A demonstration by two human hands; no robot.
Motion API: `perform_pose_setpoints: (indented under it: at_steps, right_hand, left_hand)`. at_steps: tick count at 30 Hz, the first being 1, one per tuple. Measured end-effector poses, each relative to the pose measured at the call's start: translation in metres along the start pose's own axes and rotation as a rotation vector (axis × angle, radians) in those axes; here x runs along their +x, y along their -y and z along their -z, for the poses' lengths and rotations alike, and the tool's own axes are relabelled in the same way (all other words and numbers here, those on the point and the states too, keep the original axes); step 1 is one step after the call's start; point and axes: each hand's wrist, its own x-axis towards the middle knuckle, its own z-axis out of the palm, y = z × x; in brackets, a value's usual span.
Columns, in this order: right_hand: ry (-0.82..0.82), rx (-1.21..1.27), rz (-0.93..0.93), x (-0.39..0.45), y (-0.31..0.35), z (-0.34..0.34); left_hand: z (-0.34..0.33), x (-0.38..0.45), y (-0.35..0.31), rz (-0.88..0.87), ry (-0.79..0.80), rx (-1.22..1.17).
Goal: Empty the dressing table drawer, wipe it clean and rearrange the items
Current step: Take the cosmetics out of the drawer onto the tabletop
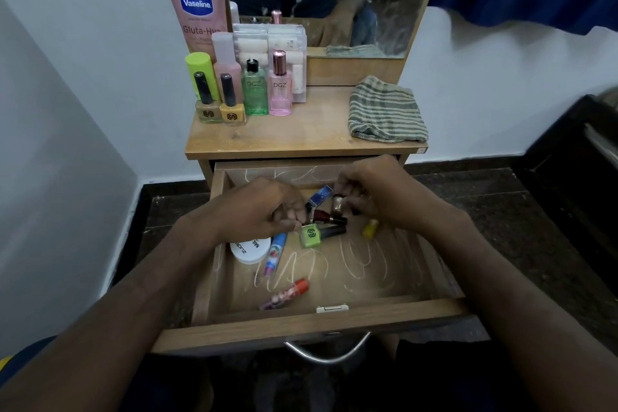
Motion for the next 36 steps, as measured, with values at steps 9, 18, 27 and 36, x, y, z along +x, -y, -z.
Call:
perform_pose_setpoints:
  at_steps: [9, 18, 27, 36]
  right_hand:
    - [0.074, -0.050, -0.123, -0.002, -0.006, -0.001]
    - [0.270, -0.289, -0.022, 0.006, 0.026, -0.036]
    - [0.239, 0.122, 0.015, -0.002, 0.012, 0.003]
    - [-0.541, 0.696, -0.050, 0.055, 0.052, 0.019]
  left_hand:
    - [0.007, -0.002, 0.018, 0.121, -0.107, 0.044]
    - [-0.001, -0.003, 0.011, 0.247, 0.029, 0.206]
    - [0.002, -0.002, 0.014, 0.250, 0.096, 0.199]
    - [0.008, -0.009, 0.009, 0.201, -0.124, -0.064]
